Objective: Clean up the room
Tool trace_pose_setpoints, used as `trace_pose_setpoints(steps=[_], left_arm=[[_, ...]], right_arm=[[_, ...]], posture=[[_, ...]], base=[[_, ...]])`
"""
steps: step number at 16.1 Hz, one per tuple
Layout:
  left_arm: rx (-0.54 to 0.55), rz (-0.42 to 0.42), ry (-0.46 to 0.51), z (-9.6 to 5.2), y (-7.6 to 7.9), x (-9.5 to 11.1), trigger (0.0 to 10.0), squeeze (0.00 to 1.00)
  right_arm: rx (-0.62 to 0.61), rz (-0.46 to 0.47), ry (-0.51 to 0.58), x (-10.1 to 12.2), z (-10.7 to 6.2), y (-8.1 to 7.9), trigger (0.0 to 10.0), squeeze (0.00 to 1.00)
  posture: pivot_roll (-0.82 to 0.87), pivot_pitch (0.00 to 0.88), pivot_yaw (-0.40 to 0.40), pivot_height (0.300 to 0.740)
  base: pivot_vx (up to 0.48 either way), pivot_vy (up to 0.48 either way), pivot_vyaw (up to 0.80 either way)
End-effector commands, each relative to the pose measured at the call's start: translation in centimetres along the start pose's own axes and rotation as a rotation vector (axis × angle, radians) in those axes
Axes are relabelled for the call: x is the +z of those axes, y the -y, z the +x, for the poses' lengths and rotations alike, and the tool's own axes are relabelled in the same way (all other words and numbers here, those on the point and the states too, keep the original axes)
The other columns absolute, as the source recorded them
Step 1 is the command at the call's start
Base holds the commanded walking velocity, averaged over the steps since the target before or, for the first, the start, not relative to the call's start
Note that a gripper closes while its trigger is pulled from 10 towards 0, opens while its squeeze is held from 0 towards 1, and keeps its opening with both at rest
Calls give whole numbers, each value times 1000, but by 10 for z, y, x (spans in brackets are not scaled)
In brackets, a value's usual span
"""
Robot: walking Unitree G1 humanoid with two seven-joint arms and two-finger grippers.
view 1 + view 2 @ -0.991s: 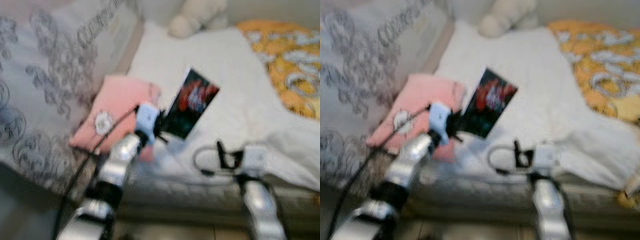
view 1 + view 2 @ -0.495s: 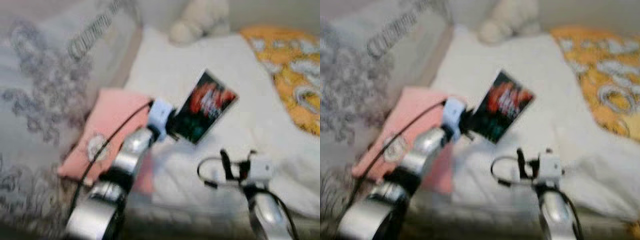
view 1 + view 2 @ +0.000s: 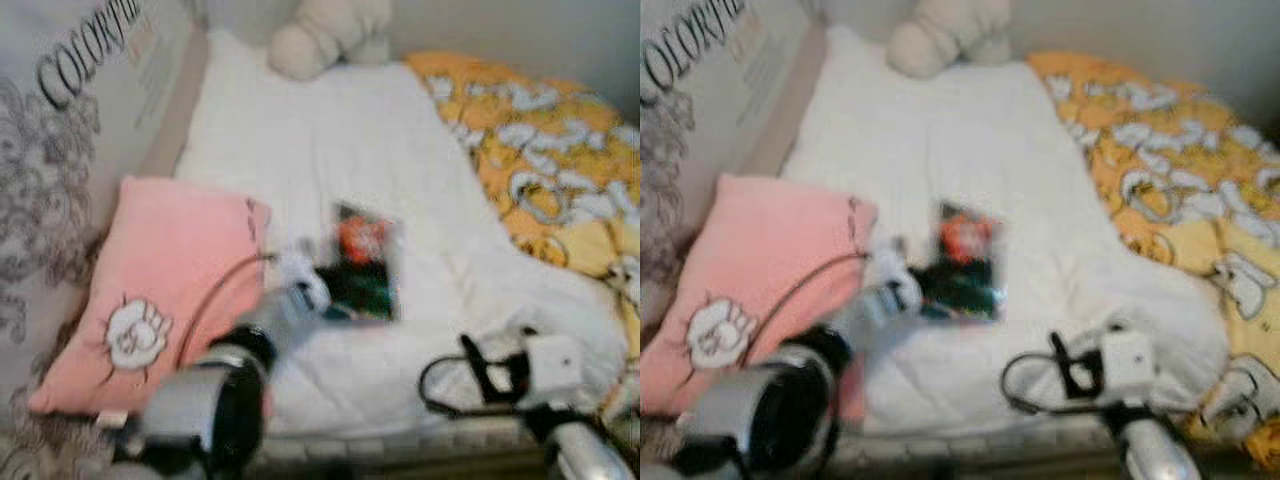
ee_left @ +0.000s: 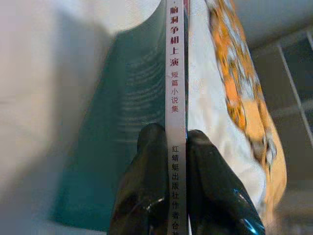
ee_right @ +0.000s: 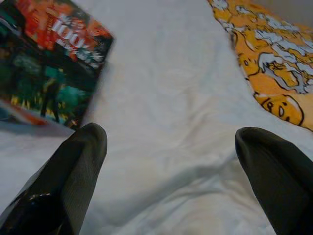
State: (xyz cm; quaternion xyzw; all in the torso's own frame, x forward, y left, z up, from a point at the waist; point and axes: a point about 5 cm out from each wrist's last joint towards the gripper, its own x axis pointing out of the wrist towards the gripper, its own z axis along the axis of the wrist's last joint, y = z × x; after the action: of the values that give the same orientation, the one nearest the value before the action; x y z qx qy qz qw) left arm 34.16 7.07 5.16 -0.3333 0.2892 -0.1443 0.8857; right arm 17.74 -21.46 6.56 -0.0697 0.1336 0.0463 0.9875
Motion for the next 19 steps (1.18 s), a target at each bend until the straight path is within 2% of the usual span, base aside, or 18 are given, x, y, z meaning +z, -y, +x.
trace_pose_setpoints(steps=[1,2,3,5,6,7,10,11,14,15,16,17,18,19], left_arm=[[44,-52,20,-2,-7,5,10000,0],[78,-53,30,-6,-16,10,10000,0],[125,-17,29,-10,-26,15,10000,0],[214,142,50,-18,-42,32,10000,0],[241,244,45,-21,-46,39,10000,0],[223,440,-45,-18,-43,30,10000,0],[183,464,-129,-16,-40,9,10000,0],[171,500,-178,-15,-39,-1,10000,0],[157,548,-231,-12,-35,-13,10000,0],[144,484,-235,-10,-30,-18,10000,0],[165,536,-241,-9,-29,-19,10000,0],[192,624,-223,-9,-28,-17,10000,0],[193,638,-227,-8,-27,-17,10000,20],[203,660,-232,-8,-27,-17,10000,839]], right_arm=[[-5,8,-10,0,-3,3,10000,35],[1,12,-19,-1,-3,1,10000,35],[8,14,-27,-2,-2,0,10000,31],[18,17,-37,-3,1,-3,10000,31],[22,19,-44,-4,2,-4,10000,35],[35,21,-55,-5,3,-7,10000,35],[44,22,-63,-6,2,-10,10000,35],[45,23,-67,-7,1,-10,10000,35],[41,25,-76,-9,-2,-10,10000,35],[41,24,-79,-9,-2,-10,10000,35],[40,22,-79,-9,0,-11,10000,35],[40,21,-78,-9,1,-11,10000,35],[40,20,-79,-9,1,-11,10000,35],[39,20,-80,-9,1,-11,10000,31]], posture=[[-224,0,-136,740],[-218,0,-136,740],[-208,0,-136,740],[-193,0,-133,740],[-180,2,-136,740],[-171,6,-138,740],[-179,10,-136,740],[-185,10,-132,740],[-190,8,-126,740],[-194,4,-119,740],[-199,0,-114,740],[-204,0,-111,740],[-206,0,-110,740],[-207,0,-108,740]], base=[[0,0,0],[0,0,0],[0,0,0],[0,0,0],[0,0,0],[0,0,0],[0,0,0],[0,0,0],[0,0,0],[0,0,0],[0,0,0],[0,0,0],[0,0,0],[0,0,0]])
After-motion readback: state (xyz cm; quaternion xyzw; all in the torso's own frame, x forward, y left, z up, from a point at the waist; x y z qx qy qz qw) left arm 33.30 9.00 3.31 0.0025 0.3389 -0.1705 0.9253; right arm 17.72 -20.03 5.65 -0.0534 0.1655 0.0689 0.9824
